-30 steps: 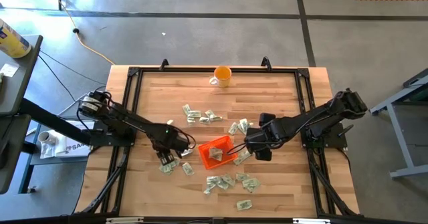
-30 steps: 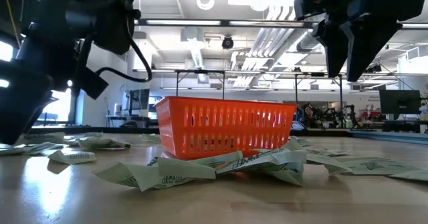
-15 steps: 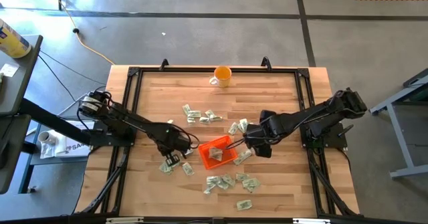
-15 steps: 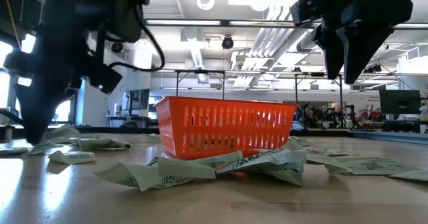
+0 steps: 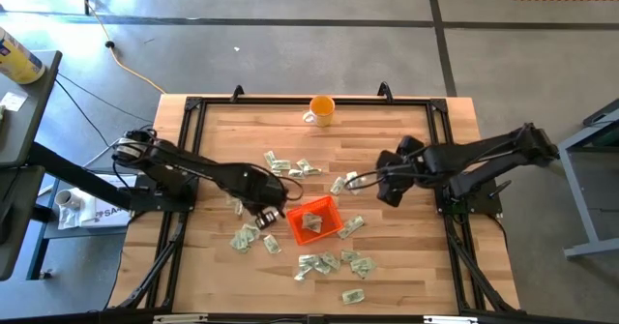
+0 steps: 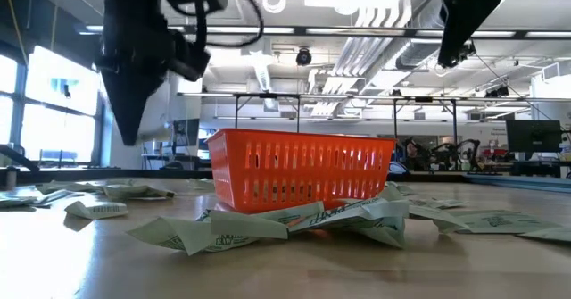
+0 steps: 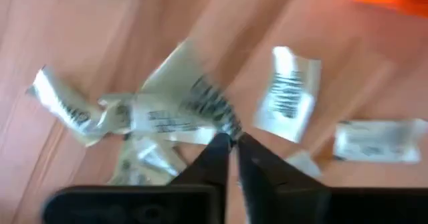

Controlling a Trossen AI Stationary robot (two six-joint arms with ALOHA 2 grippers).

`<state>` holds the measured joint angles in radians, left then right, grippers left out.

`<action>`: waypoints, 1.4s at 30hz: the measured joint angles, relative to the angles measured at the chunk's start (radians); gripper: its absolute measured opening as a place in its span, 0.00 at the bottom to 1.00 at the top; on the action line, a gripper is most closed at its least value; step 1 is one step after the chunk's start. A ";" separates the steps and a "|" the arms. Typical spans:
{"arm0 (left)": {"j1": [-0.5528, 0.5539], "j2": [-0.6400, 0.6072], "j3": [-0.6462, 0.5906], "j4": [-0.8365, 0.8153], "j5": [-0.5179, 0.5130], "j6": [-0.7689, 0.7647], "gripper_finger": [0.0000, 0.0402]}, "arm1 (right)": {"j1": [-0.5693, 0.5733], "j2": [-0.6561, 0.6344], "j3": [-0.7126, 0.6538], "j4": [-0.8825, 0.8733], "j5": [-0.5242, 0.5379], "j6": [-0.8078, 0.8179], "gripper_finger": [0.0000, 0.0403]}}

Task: Pick and place Stevia / Truvia into bins
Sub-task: Put the stevia packet into the bin

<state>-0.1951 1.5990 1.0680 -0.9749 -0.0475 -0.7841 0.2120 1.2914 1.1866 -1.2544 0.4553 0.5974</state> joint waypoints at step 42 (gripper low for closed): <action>0.134 0.156 -0.043 0.120 -0.035 0.258 0.39 | -0.073 -0.007 0.000 -0.005 -0.046 0.007 0.86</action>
<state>-0.0611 1.7546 1.0252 -0.8547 -0.0822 -0.5257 0.1387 1.2842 1.1866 -1.2594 0.4091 0.6047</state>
